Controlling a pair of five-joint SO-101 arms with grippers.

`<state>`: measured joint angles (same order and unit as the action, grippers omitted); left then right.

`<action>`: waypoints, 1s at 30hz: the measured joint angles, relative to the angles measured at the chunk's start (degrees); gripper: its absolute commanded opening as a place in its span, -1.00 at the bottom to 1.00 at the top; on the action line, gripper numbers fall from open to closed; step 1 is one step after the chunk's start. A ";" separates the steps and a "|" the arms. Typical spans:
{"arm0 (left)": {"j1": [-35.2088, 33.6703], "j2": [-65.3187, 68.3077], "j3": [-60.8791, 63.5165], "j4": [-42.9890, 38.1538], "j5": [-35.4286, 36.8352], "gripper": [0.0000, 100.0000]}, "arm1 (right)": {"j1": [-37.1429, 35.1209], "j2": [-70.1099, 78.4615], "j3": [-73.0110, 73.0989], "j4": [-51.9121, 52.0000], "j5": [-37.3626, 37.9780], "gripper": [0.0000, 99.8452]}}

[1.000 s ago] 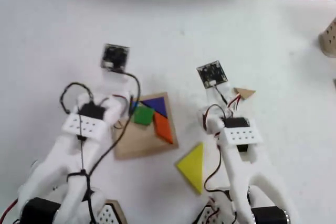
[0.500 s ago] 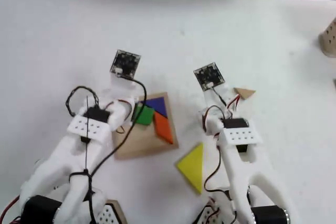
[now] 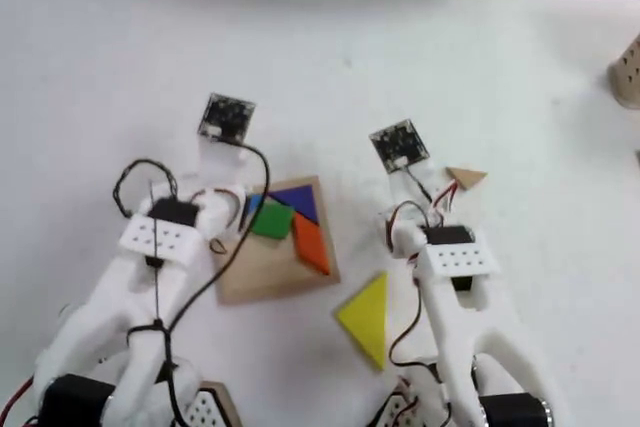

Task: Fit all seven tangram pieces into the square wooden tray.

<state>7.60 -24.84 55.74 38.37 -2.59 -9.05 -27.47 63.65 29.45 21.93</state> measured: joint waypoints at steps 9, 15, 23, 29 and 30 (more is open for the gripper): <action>-2.64 0.00 -1.32 0.97 0.00 -0.95 | 0.00 6.68 -2.29 0.00 0.09 -0.95; -3.16 0.18 -2.29 0.97 0.00 -0.95 | 0.18 7.38 -2.90 0.00 0.00 -0.96; -6.24 0.18 -2.29 0.97 -5.27 -0.95 | 0.09 7.38 -2.90 1.14 0.00 -0.96; -6.42 0.18 4.13 -5.36 -22.07 -0.95 | 0.09 7.38 -2.90 2.64 0.09 -0.96; -6.42 0.18 5.01 -6.51 -24.70 -0.95 | 0.09 7.38 -2.90 2.64 0.09 -0.96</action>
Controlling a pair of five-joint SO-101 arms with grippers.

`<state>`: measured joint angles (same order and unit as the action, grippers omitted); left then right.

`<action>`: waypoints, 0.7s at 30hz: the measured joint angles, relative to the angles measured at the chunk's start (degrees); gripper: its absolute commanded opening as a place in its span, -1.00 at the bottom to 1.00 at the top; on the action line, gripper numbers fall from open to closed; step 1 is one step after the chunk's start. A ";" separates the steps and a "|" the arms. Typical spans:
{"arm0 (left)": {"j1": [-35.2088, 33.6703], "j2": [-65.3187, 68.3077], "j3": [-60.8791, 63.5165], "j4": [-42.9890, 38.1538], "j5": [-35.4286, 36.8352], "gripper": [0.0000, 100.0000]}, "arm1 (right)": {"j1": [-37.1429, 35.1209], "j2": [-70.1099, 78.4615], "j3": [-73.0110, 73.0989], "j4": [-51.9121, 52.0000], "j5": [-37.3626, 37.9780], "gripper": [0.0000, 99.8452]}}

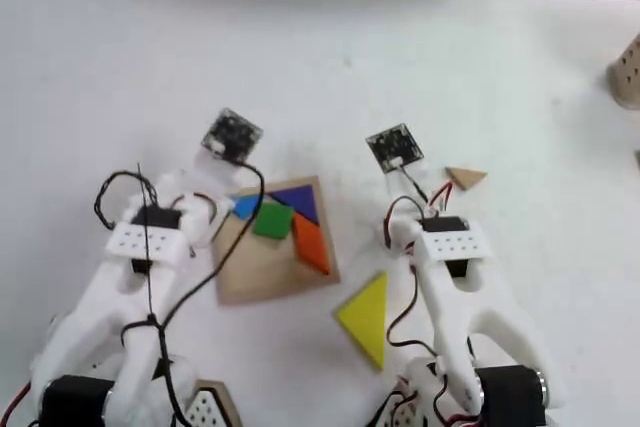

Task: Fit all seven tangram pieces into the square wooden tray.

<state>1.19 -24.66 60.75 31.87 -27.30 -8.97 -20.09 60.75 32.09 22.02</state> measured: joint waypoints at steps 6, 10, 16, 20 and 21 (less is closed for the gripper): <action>-1.76 0.00 0.79 -1.67 1.93 -0.95 | 0.00 0.00 0.00 0.00 0.00 -0.96; -5.63 0.00 0.18 -1.67 12.04 -0.95 | 0.00 0.00 0.00 0.00 0.00 -0.95; -6.77 0.00 -0.97 -0.35 19.78 -0.95 | 0.00 0.00 0.00 0.00 0.00 -0.95; -5.54 0.00 -8.35 8.53 23.47 -0.95 | 0.00 0.00 0.00 0.00 -0.09 -0.95; -4.13 0.00 -10.64 11.43 23.91 -0.95 | -0.09 0.00 0.00 0.00 -0.09 -0.95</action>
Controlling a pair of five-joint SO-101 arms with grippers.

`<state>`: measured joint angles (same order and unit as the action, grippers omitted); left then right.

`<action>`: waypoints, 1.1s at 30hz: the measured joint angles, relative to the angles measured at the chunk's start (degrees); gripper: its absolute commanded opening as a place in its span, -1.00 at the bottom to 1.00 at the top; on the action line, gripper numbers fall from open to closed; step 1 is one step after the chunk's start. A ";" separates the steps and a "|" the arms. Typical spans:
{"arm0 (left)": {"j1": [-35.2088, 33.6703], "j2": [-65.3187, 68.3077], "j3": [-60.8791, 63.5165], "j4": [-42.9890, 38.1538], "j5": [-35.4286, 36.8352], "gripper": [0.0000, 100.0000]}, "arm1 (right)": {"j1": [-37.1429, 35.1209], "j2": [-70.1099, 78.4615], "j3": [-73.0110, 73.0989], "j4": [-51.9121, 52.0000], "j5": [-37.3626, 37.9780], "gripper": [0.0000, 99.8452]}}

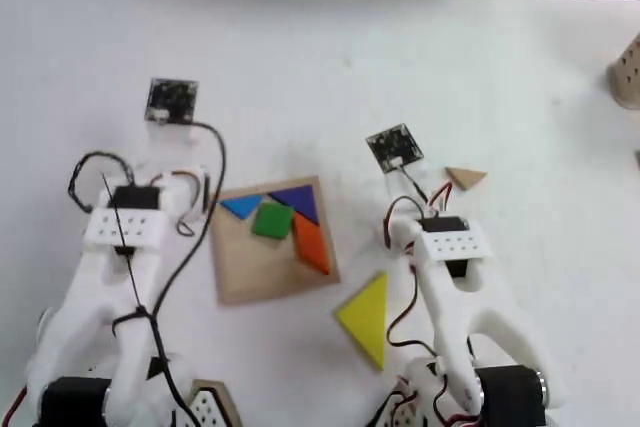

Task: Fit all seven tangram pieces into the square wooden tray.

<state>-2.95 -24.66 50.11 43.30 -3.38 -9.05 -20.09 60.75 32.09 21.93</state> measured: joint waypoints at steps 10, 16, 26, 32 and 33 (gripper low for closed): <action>19.78 0.00 -4.92 7.12 9.76 -0.95 | 0.00 0.00 0.00 0.00 0.00 -0.95; 24.44 0.00 3.34 -3.43 13.45 -0.95 | 0.09 0.00 -0.35 0.00 0.00 -0.95; 31.82 2.20 8.44 -12.04 13.80 -0.95 | 4.40 0.00 -2.11 2.64 0.09 -0.95; 32.18 13.19 3.60 -10.81 13.80 -0.95 | 5.45 0.00 -2.11 2.64 0.00 -0.95; 31.91 14.68 2.11 -9.76 13.80 -0.95 | 5.45 0.00 -2.11 2.64 0.00 -0.95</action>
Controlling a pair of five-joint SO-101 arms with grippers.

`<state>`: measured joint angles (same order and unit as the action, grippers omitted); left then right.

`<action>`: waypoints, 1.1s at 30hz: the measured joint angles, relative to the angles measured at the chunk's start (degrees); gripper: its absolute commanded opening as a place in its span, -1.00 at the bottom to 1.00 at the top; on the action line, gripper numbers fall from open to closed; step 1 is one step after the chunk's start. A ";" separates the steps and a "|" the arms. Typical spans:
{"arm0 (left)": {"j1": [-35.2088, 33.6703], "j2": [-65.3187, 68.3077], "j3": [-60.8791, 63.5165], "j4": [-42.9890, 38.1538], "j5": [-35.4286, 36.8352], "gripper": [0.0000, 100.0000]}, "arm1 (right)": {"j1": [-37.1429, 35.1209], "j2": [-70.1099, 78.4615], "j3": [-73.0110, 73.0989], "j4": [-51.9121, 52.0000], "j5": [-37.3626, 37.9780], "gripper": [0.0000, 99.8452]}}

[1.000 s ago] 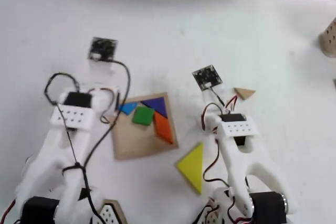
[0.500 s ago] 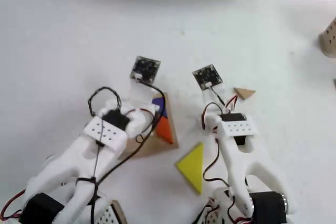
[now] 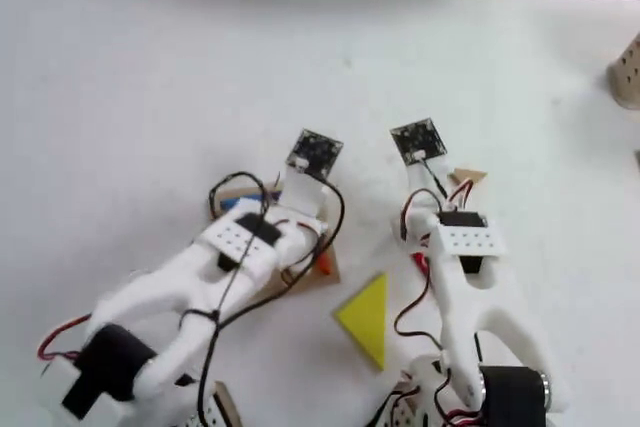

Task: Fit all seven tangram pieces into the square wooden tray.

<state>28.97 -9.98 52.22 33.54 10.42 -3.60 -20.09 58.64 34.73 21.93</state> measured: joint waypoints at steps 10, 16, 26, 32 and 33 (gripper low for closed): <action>-10.02 2.81 -3.78 3.69 0.00 -0.95 | 0.09 0.00 0.00 0.00 0.00 -0.95; -10.64 2.55 -5.71 9.49 0.00 -0.96 | 0.00 0.00 0.00 0.00 0.00 -0.95; -8.88 -11.60 4.04 8.44 -9.05 -0.95 | 0.09 0.00 0.00 0.09 0.00 -0.95; -11.87 -13.80 5.71 3.87 -8.88 -0.95 | 0.00 0.00 0.00 0.18 0.00 -0.95; -13.36 -13.80 5.63 3.69 -8.18 -0.95 | 0.09 0.00 0.00 0.18 0.00 -0.95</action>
<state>15.60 -23.78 57.85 37.23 2.24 -3.52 -20.09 58.64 34.90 21.93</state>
